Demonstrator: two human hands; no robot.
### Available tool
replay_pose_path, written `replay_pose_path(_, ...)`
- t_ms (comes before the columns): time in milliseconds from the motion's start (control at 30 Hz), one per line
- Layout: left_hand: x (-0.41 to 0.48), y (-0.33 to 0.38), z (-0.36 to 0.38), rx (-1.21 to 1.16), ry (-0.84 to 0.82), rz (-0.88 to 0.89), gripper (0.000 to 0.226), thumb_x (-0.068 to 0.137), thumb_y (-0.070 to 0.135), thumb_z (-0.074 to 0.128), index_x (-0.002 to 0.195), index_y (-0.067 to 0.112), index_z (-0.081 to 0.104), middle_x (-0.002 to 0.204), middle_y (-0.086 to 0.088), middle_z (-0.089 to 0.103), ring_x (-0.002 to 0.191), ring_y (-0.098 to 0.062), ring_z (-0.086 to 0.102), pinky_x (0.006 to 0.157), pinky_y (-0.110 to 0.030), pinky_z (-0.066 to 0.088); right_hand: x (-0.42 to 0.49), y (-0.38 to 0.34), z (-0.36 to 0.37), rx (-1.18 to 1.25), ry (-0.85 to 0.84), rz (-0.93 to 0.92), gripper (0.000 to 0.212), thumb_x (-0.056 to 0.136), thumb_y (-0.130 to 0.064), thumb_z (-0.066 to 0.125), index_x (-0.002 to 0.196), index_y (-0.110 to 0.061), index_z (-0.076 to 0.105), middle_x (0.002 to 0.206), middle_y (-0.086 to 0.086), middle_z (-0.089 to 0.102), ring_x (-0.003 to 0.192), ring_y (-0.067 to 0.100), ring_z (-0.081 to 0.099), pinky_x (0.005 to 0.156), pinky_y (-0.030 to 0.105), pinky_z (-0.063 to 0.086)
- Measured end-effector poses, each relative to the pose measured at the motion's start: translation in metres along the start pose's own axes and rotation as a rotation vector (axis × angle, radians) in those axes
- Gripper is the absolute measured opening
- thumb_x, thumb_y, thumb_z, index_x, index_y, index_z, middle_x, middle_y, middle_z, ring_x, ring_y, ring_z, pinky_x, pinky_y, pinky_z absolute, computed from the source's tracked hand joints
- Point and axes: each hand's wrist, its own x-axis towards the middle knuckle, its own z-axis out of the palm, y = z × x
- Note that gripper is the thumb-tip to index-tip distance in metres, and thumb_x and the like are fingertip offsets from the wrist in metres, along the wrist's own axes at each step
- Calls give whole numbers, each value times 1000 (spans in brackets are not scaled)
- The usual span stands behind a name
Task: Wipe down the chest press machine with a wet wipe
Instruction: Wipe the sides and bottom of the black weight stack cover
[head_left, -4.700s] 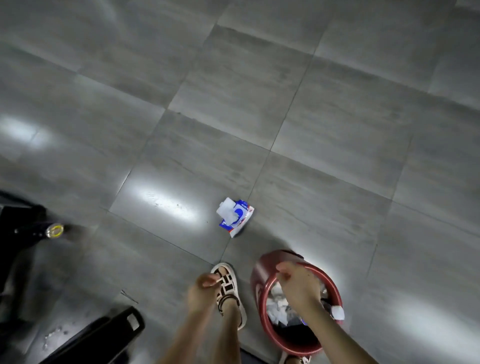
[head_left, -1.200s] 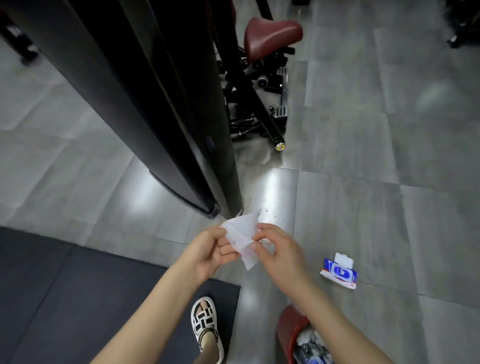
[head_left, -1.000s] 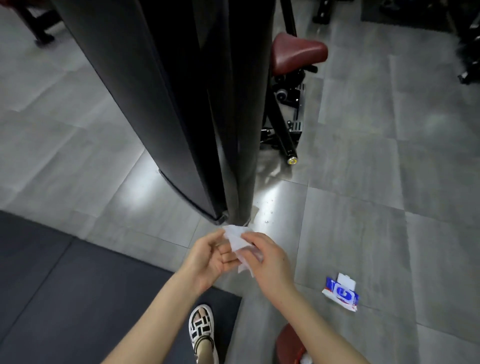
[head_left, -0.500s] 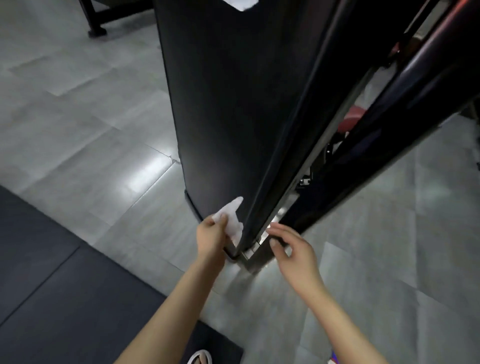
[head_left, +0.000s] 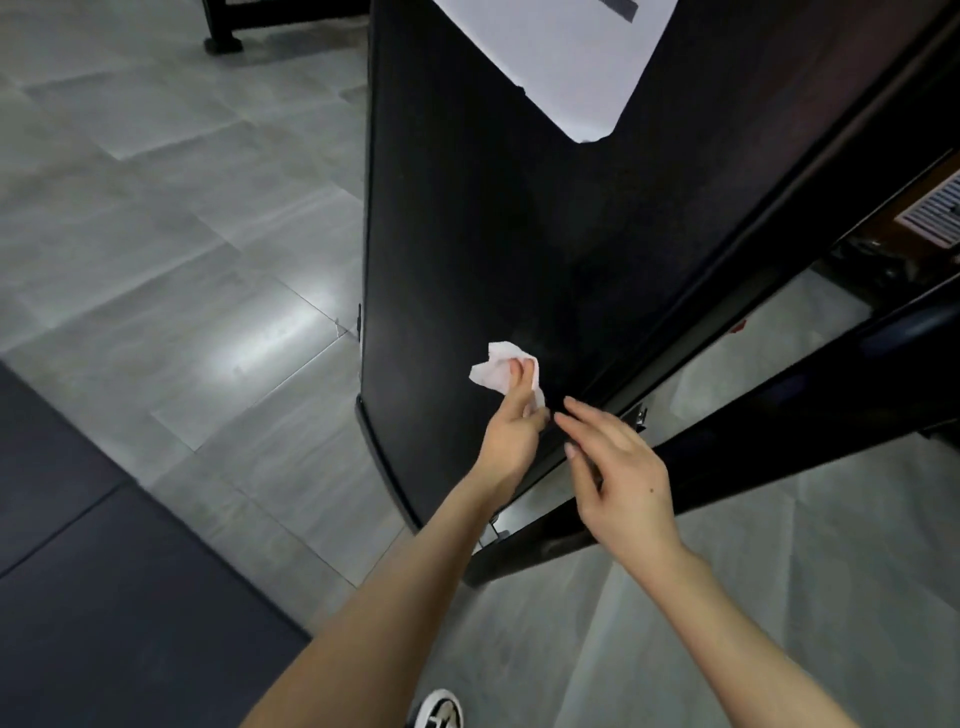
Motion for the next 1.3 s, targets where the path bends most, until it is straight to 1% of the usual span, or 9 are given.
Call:
replay_pose_path(67,-3,-8,-4,63,-30,84,67,89,-1,43,147,30,26,154,-4,25,139,-14,28,115,-36,26,20,-1,0,-158,-73,-182,38,92,-18,45,123,-7,62,131,7,59,124,21,52,108,37,34)
replay_pose_path(233,12,-16,-33,280,15,238,69,78,-20,38,135,19,49,146,2,41,139,-11,30,116,-36,24,60,4,14,-553,-371,-424,52,94,-31,28,123,-4,61,130,12,59,127,26,50,112,47,19)
replay_pose_path(433,19,-1,-53,-131,50,40,55,76,-17,38,105,17,71,116,-4,67,115,-14,59,106,-38,40,61,16,16,-864,-574,-588,53,98,-32,25,133,-2,50,144,18,43,137,36,34,114,55,-6)
replay_pose_path(600,25,10,-59,-216,75,15,44,83,-9,44,113,15,65,109,-1,70,110,-18,62,97,-34,46,59,11,16,-1062,-628,-665,53,103,-34,20,146,-3,25,156,22,13,144,40,3,97,60,-32)
replay_pose_path(767,37,25,-63,-137,120,37,33,87,-4,50,108,15,67,95,4,67,101,-13,62,85,-26,49,61,12,24,-1094,-651,-647,46,100,-30,33,137,-7,46,149,25,27,141,43,11,102,66,-23)
replay_pose_path(900,48,37,-74,-11,75,34,27,88,-5,50,101,11,68,98,-5,68,98,-15,64,86,-25,52,73,11,33,-990,-489,-587,39,72,-25,70,105,-5,71,105,16,64,113,35,52,112,56,16)
replay_pose_path(967,55,44,-83,40,-4,1,29,86,-7,50,100,11,68,101,-8,69,100,-18,64,93,-31,51,74,18,43,-870,-319,-585,42,67,-19,68,106,-2,70,92,12,64,97,30,53,105,49,25)
replay_pose_path(1100,70,65,-109,72,-176,-97,34,87,-5,49,101,18,70,102,-2,71,104,-14,64,95,-32,50,70,18,58,-769,-123,-469,42,70,-13,61,110,-3,66,98,8,65,93,26,57,100,43,32)
replay_pose_path(1300,88,105,-132,243,-438,-219,44,90,-2,42,99,30,70,119,6,65,111,-9,59,97,-31,46,70,-29,84,-762,-12,71,33,80,-9,50,107,-8,68,103,2,67,81,25,54,69,38,38)
